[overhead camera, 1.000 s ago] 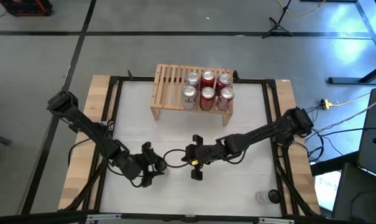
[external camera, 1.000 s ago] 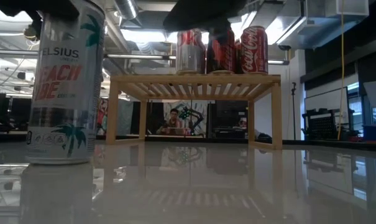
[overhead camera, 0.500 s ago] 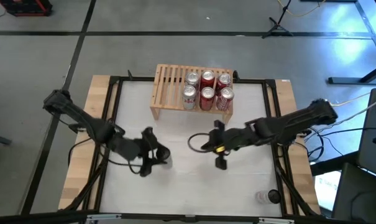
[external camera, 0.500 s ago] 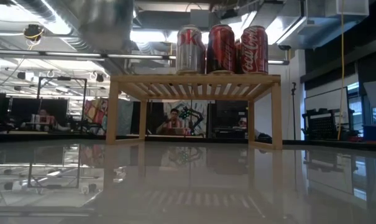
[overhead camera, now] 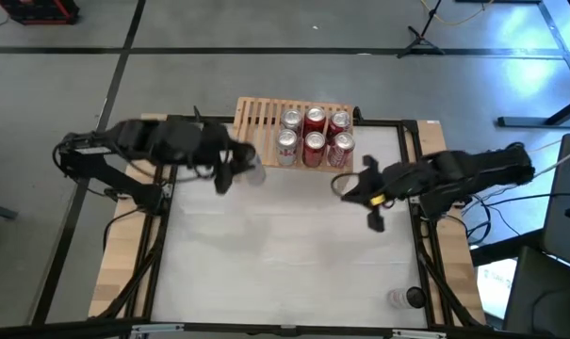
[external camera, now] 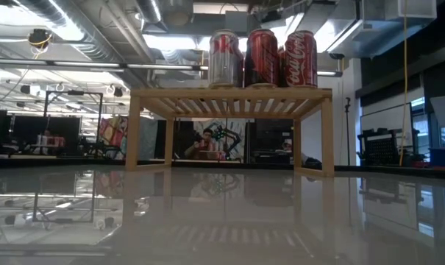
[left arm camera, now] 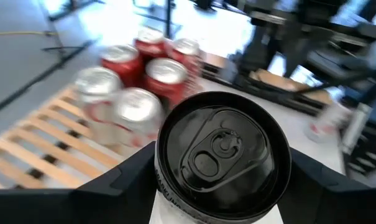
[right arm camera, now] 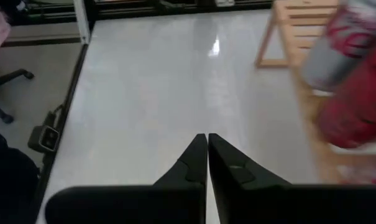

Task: Place canned beverage on shelf
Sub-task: Put the top white and pink soda can on the shelf

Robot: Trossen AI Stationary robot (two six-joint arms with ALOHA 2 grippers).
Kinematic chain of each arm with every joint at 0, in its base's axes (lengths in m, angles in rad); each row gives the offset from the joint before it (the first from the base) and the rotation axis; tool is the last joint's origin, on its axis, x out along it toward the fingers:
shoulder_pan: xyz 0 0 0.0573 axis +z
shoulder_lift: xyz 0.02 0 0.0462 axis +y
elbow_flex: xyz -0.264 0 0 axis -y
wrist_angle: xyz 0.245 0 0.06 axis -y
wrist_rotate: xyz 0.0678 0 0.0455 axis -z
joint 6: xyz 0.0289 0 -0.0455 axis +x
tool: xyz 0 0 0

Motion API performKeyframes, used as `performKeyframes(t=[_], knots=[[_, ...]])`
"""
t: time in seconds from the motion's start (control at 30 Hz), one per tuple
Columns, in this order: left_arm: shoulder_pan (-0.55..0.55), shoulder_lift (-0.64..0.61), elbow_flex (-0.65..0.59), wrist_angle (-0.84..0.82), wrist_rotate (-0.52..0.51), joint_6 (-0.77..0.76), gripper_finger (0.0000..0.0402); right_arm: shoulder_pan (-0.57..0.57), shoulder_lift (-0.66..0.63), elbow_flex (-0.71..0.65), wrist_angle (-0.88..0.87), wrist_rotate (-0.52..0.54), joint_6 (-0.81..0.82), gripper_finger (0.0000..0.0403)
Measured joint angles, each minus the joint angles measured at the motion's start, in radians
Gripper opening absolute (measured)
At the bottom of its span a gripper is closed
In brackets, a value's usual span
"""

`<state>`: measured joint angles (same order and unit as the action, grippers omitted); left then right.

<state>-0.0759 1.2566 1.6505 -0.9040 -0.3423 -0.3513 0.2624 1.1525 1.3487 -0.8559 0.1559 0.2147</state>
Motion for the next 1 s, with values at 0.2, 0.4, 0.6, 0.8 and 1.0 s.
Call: performKeyframes(t=[0.2, 0.4, 0.6, 0.8, 1.0], knots=[[0.194, -0.001, 0.051, -0.004, 0.113, 0.074, 0.0238, -0.054, -0.111, 0.000, -0.045, -0.016, -0.052, 0.0012], [0.397, 0.007, 0.052, -0.017, 0.287, 0.167, 0.0239, -0.119, -0.178, 0.000, -0.110, -0.008, -0.068, 0.0012], [0.593, 0.057, 0.053, -0.021, 0.445, 0.303, 0.0239, -0.168, -0.180, 0.000, -0.203, 0.043, -0.039, 0.0012], [0.678, 0.165, 0.053, -0.022, 0.627, 0.442, 0.0239, -0.174, -0.180, 0.000, -0.194, 0.133, -0.044, 0.0012], [0.712, 0.248, 0.053, -0.020, 0.677, 0.545, 0.0239, -0.174, -0.189, 0.000, -0.194, 0.191, -0.040, 0.0012]])
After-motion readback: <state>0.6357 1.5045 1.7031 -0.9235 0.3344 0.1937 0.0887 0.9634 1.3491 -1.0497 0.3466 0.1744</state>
